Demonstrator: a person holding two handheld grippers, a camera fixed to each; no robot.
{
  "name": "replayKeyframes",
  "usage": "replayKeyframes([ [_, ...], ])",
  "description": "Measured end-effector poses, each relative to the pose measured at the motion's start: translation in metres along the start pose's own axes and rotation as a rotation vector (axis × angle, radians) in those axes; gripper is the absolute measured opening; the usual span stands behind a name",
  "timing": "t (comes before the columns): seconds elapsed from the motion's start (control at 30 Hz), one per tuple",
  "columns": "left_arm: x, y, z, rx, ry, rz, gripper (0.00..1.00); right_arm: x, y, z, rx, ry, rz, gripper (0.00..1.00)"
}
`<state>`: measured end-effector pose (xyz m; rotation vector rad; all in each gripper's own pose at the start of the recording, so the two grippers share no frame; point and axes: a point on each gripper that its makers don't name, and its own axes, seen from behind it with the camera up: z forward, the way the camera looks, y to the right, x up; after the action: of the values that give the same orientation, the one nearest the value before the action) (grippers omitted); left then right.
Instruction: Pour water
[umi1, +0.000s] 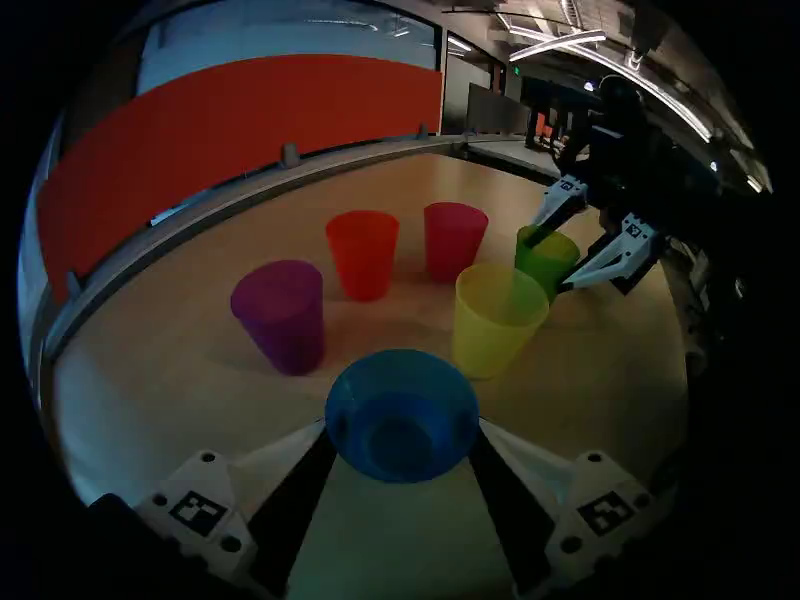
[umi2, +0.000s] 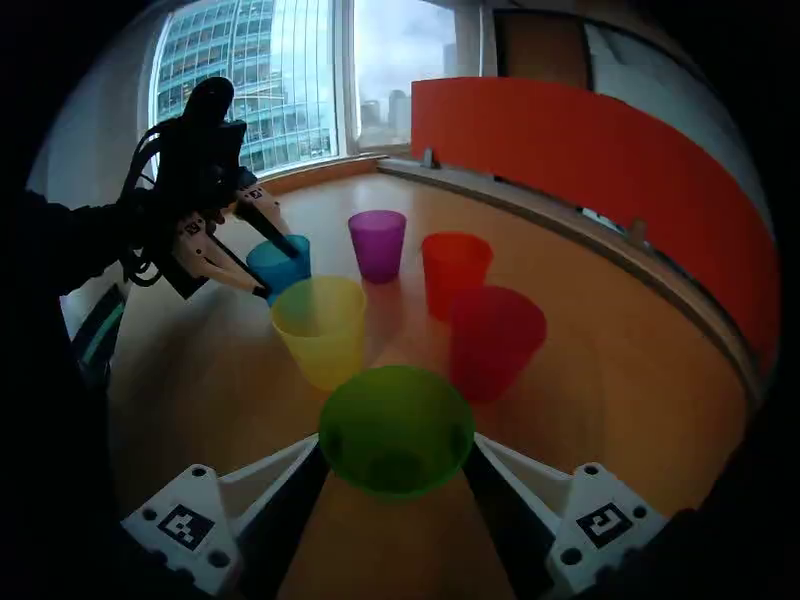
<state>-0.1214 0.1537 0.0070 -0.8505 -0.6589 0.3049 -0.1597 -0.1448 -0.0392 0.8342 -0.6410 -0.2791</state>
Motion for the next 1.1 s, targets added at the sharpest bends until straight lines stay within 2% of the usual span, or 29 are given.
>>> replayKeyframes([
  [0.27,0.000,0.002,-0.003,0.005,0.009,-0.008,0.85,0.006,0.000,-0.005,-0.003,0.014,-0.002,0.90],
  [0.47,0.010,0.002,-0.011,0.012,0.046,-0.023,0.85,0.010,-0.001,-0.011,-0.012,0.025,-0.007,0.90],
  [1.1,0.076,0.000,-0.053,0.068,0.233,-0.030,0.85,0.058,0.003,-0.035,-0.048,0.129,-0.023,0.90],
])
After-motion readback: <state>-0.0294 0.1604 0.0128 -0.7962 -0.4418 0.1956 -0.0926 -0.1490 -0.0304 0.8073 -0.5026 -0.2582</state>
